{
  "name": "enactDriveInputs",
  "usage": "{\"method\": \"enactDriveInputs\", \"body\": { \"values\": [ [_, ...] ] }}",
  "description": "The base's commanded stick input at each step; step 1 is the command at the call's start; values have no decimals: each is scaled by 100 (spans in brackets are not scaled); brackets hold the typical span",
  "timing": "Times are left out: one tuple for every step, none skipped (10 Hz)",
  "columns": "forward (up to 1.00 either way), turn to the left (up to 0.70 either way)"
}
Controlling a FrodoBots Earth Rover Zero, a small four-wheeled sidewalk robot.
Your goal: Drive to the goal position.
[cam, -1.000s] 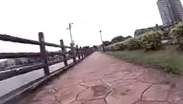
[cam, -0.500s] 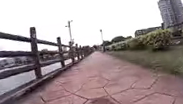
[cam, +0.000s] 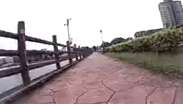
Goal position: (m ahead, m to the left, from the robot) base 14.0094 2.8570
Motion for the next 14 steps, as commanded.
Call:
{"method": "enactDriveInputs", "body": {
  "values": [
    [100,-4],
    [100,-1],
    [100,0],
    [100,0],
    [100,0],
    [100,0],
    [100,0],
    [100,0],
    [100,0],
    [100,0],
    [100,0],
    [100,0],
    [100,0],
    [100,0]
  ]
}}
